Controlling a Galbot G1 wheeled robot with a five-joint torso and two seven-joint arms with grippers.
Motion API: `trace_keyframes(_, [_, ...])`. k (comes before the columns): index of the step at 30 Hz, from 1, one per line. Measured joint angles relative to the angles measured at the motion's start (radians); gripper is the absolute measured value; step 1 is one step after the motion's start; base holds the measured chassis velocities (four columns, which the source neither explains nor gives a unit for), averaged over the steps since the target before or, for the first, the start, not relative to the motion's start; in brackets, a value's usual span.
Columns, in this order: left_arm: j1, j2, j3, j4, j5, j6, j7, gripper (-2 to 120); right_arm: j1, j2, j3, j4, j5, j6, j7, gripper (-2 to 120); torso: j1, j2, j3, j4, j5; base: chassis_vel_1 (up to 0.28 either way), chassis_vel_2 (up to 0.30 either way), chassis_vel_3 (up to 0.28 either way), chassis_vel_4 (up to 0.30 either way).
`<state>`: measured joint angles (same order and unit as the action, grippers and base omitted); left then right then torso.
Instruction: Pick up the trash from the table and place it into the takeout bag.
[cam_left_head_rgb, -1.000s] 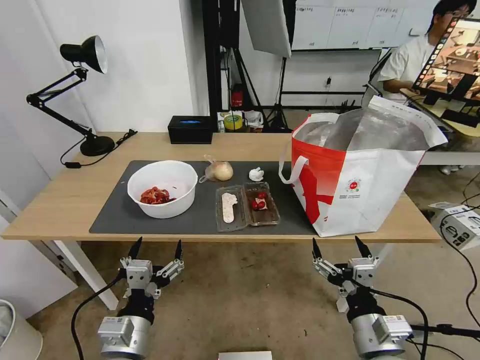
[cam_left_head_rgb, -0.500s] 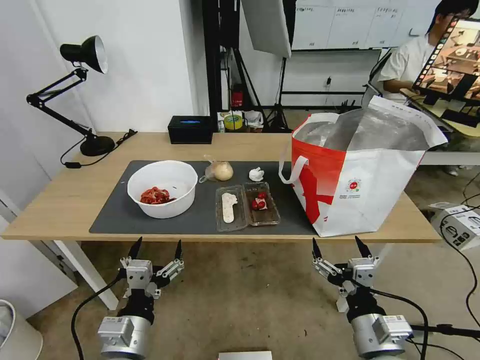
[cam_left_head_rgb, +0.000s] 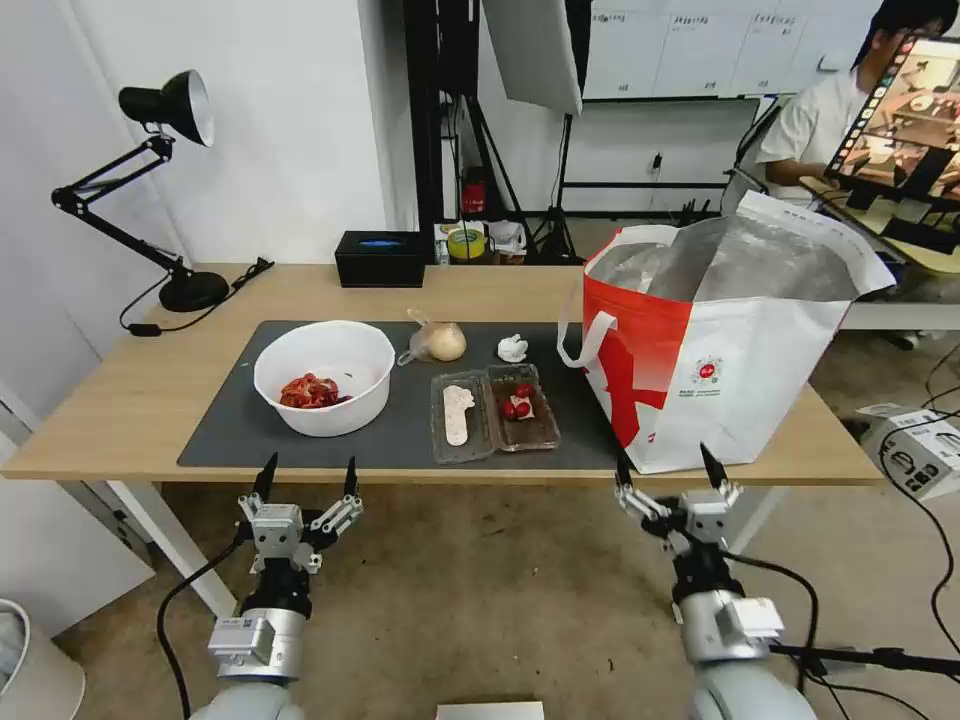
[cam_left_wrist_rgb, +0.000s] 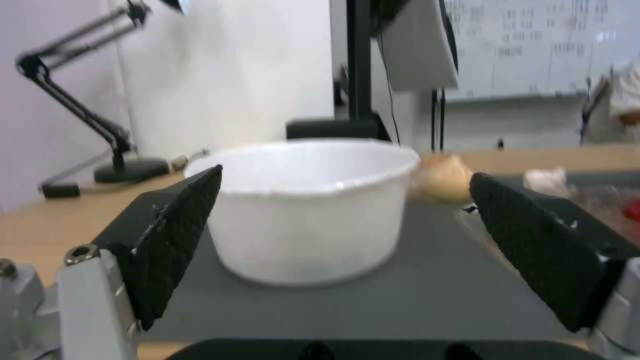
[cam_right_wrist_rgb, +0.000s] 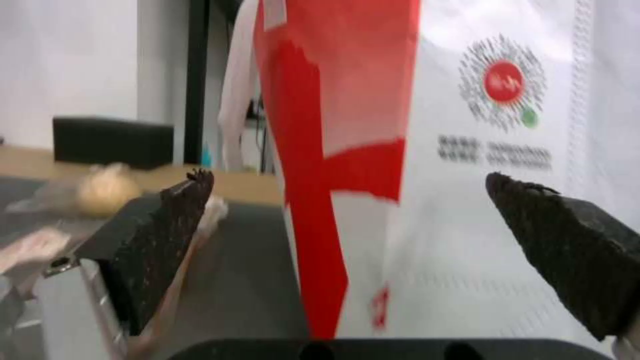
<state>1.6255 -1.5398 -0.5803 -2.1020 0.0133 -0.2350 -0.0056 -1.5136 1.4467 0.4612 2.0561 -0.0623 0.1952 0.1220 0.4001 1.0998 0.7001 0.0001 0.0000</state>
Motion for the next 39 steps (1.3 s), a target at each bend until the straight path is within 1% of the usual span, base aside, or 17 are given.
trace_keyframes(2, [-0.038,-0.009,-0.008,0.046,0.003,-0.059,-0.001,100,0.064,-0.011,-0.021,-0.055,-0.014,0.044,0.028,100,0.000,0.000,0.000,0.0000,0.0000,0.000,0.000,0.000,0.000])
trace_keyframes(3, [-0.038,-0.009,-0.008,0.046,0.003,-0.059,-0.001,100,0.064,-0.011,-0.021,-0.055,-0.014,0.044,0.028,100,0.000,0.000,0.000,0.0000,0.0000,0.000,0.000,0.000,0.000])
trace_keyframes(4, [-0.063,-0.015,-0.012,0.076,0.004,-0.097,-0.002,100,0.096,-0.014,-0.025,-0.073,-0.016,0.052,0.032,100,0.000,0.000,0.000,0.0005,0.0004,0.000,0.000,0.000,0.000])
trace_keyframes(6, [-0.106,-0.025,-0.021,0.128,0.007,-0.162,-0.003,100,0.138,-0.018,-0.043,-0.112,-0.031,0.090,0.035,100,0.000,0.000,0.000,-0.0007,-0.0005,0.000,0.000,0.000,0.000])
trace_keyframes(7, [-0.132,-0.031,-0.026,0.159,0.009,-0.202,-0.003,100,0.174,-0.022,-0.064,-0.146,-0.046,0.119,0.036,100,0.000,0.000,0.000,0.0003,0.0006,0.000,0.000,0.000,0.000])
trace_keyframes(8, [-0.132,-0.031,-0.026,0.159,0.009,-0.202,-0.003,100,0.174,-0.022,-0.064,-0.146,-0.046,0.119,0.036,100,0.000,0.000,0.000,0.0003,0.0006,0.000,0.000,0.000,0.000])
trace_keyframes(9, [-0.156,-0.035,-0.035,0.191,0.007,-0.240,0.003,100,0.186,-0.023,-0.071,-0.159,-0.051,0.130,0.036,100,0.000,0.000,0.000,0.0003,0.0000,0.000,0.000,0.000,0.000])
trace_keyframes(10, [-0.161,-0.034,-0.038,0.197,0.006,-0.247,0.011,100,0.186,-0.023,-0.072,-0.160,-0.052,0.132,0.036,100,0.000,0.000,0.000,0.0001,-0.0005,0.000,0.000,0.000,0.000])
trace_keyframes(12, [-0.165,-0.032,-0.043,0.203,0.002,-0.254,0.019,100,0.187,-0.023,-0.074,-0.161,-0.053,0.133,0.036,100,0.000,0.000,0.000,0.0000,-0.0005,0.000,0.000,0.000,0.000])
trace_keyframes(14, [-0.172,-0.025,-0.055,0.216,-0.010,-0.268,0.059,100,0.182,-0.023,-0.076,-0.161,-0.054,0.138,0.030,100,0.000,0.000,0.000,-0.0001,-0.0001,0.000,0.000,0.000,0.000])
trace_keyframes(17, [-0.171,-0.023,-0.056,0.213,-0.013,-0.268,0.072,100,0.174,-0.023,-0.076,-0.157,-0.054,0.141,0.024,100,0.000,0.000,0.000,-0.0002,0.0001,0.000,0.000,0.000,0.000])
trace_keyframes(29, [-0.162,-0.018,-0.060,0.202,-0.021,-0.262,0.090,100,0.166,-0.023,-0.074,-0.144,-0.050,0.142,0.020,100,0.000,0.000,0.000,-0.0001,0.0000,0.000,0.000,0.000,0.000])
trace_keyframes(32, [-0.155,-0.009,-0.065,0.196,-0.034,-0.261,0.109,100,0.162,-0.023,-0.073,-0.138,-0.048,0.142,0.020,100,0.000,0.000,0.000,-0.0001,0.0000,0.000,0.000,0.000,0.000])
trace_keyframes(39, [-0.160,0.011,-0.068,0.195,-0.066,-0.258,0.128,100,0.154,-0.026,-0.072,-0.128,-0.047,0.142,0.018,100,0.000,0.000,0.000,-0.0001,0.0000,0.000,0.000,0.000,0.000])
